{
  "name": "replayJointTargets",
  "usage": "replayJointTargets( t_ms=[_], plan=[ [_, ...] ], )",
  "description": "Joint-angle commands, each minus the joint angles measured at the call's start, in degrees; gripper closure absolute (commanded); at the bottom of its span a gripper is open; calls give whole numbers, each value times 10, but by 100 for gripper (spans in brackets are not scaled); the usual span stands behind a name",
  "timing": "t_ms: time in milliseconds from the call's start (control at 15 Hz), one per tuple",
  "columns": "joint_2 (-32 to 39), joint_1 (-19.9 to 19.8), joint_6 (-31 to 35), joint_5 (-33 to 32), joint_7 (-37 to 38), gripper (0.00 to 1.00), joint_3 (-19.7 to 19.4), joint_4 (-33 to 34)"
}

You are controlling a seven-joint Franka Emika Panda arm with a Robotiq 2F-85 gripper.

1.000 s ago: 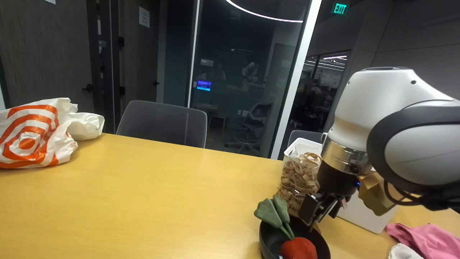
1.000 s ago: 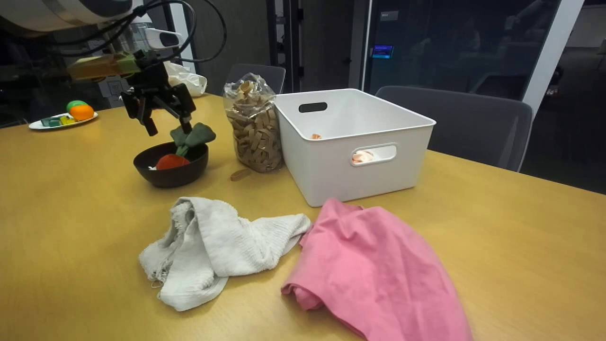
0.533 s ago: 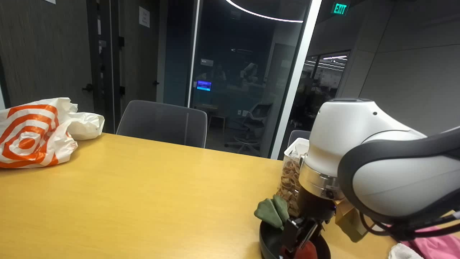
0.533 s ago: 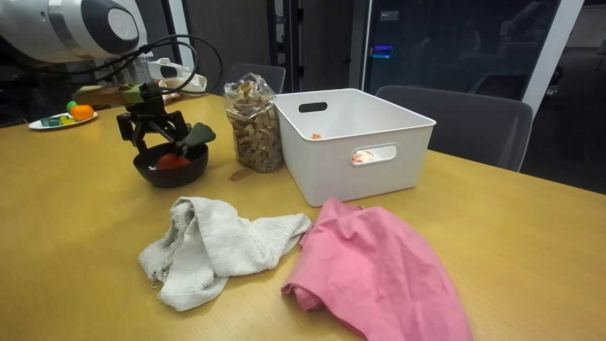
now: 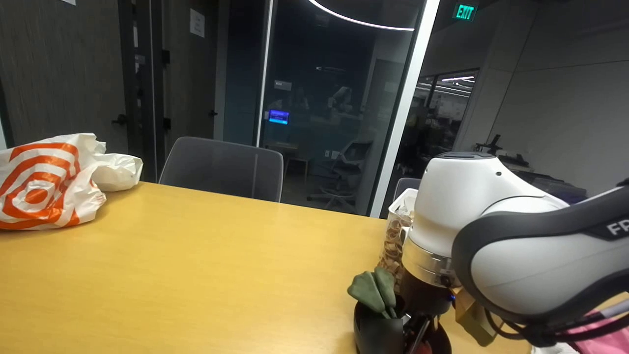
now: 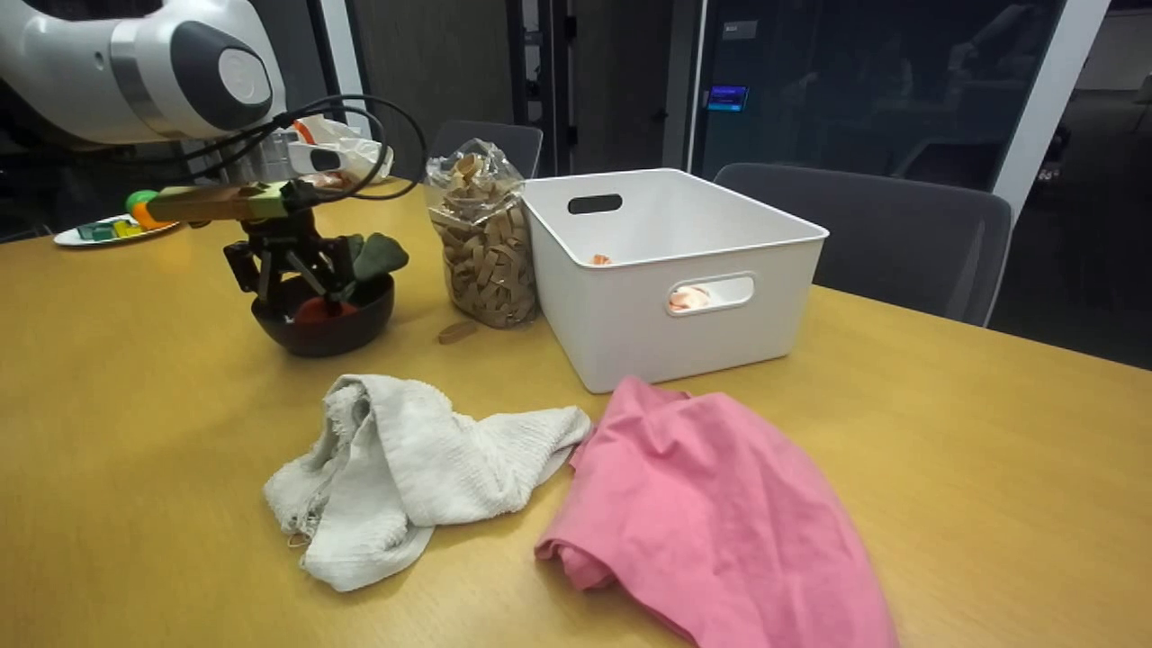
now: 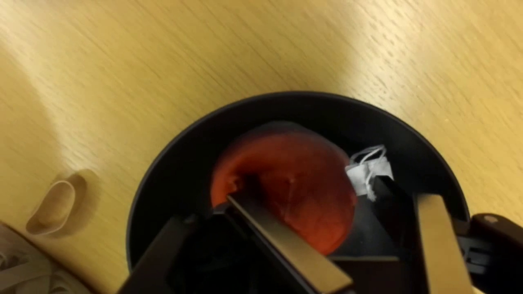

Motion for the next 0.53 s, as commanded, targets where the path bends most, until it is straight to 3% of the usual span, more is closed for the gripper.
replayJointTargets(
  t_ms=[0, 267, 467],
  plan=[
    [-3, 6, 18, 9, -29, 57, -9, -4],
    [-5, 4, 26, 14, -41, 88, -13, -6],
    [-11, 4, 11, 10, -32, 92, -15, -3]
  ],
)
